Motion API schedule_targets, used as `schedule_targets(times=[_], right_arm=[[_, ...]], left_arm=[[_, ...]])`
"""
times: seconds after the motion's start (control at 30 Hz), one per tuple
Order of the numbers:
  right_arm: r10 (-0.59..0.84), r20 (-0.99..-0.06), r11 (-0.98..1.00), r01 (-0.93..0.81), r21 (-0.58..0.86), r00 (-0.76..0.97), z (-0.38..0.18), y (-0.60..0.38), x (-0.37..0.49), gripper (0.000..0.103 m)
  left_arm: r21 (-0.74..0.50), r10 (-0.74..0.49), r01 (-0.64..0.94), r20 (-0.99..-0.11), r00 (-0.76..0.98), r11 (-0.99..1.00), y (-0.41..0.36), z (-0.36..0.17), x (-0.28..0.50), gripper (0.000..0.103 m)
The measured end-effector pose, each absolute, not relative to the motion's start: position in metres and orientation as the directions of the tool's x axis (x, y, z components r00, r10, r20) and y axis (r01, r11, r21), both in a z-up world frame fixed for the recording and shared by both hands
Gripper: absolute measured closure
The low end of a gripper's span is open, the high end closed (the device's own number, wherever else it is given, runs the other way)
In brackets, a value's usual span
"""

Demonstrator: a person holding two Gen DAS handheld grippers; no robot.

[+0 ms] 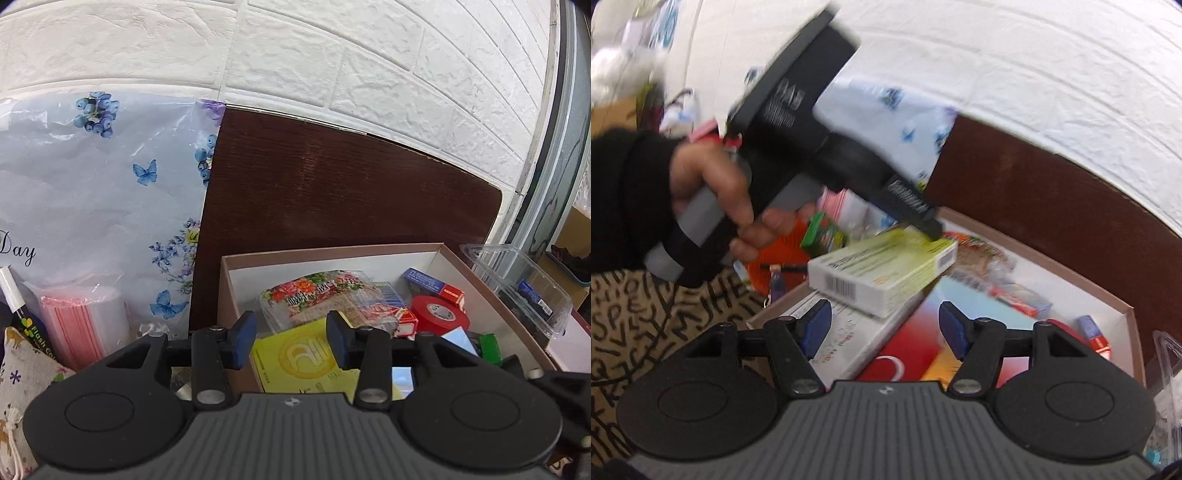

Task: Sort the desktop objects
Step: 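Lower the yellow medicine box into the cardboard box and release it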

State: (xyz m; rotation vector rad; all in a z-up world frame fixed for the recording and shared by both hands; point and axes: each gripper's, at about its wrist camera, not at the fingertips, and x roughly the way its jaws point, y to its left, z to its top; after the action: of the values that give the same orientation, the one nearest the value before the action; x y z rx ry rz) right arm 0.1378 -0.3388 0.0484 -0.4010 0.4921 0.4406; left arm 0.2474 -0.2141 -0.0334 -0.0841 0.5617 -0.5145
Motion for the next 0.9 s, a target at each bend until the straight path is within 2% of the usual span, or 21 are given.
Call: schedule_targets(times=[0.03, 0.07, 0.23, 0.37, 0.5, 0.57, 0.63, 0.7, 0.8, 0.9], right_arm=[[0.292, -0.524, 0.837, -0.479, -0.265, 0.800, 0.046, -0.336, 0.141, 0.053], [0.288, -0.522, 0.846, -0.469, -0.254, 0.803, 0.045, -0.335, 0.147, 0.055], [0.268, -0.504, 0.880, -0.421, -0.218, 0.821, 0.048, -0.334, 0.177, 0.059], [0.256, -0.496, 0.894, -0.399, -0.206, 0.830, 0.051, -0.334, 0.196, 0.059], [0.251, -0.507, 0.903, -0.389, -0.185, 0.825, 0.047, -0.336, 0.210, 0.059], [0.248, -0.496, 0.904, -0.382, -0.190, 0.832, 0.048, -0.339, 0.209, 0.059], [0.273, -0.459, 0.902, -0.391, -0.183, 0.845, 0.052, -0.343, 0.204, 0.059], [0.257, -0.449, 0.908, -0.373, -0.191, 0.856, 0.054, -0.343, 0.210, 0.059], [0.266, -0.481, 0.908, -0.384, -0.165, 0.835, 0.054, -0.341, 0.223, 0.059], [0.267, -0.511, 0.900, -0.402, -0.171, 0.817, 0.054, -0.336, 0.227, 0.058]], left_arm=[[-0.217, -0.495, 0.449, -0.482, 0.723, 0.867, -0.211, -0.030, 0.244, 0.059], [-0.218, -0.501, 0.455, -0.472, 0.726, 0.864, -0.207, -0.027, 0.240, 0.058], [-0.205, -0.540, 0.505, -0.438, 0.718, 0.838, -0.206, -0.015, 0.228, 0.054], [-0.188, -0.535, 0.511, -0.459, 0.709, 0.839, -0.222, -0.022, 0.242, 0.054], [-0.233, -0.521, 0.473, -0.506, 0.687, 0.850, -0.228, -0.036, 0.263, 0.053], [-0.274, -0.546, 0.474, -0.491, 0.679, 0.837, -0.222, -0.037, 0.265, 0.052], [-0.278, -0.558, 0.485, -0.463, 0.688, 0.829, -0.219, -0.036, 0.265, 0.043], [-0.274, -0.539, 0.465, -0.464, 0.703, 0.842, -0.220, -0.035, 0.271, 0.043], [-0.287, -0.538, 0.456, -0.490, 0.686, 0.843, -0.223, -0.041, 0.280, 0.044], [-0.248, -0.526, 0.466, -0.479, 0.703, 0.849, -0.227, -0.046, 0.278, 0.045]])
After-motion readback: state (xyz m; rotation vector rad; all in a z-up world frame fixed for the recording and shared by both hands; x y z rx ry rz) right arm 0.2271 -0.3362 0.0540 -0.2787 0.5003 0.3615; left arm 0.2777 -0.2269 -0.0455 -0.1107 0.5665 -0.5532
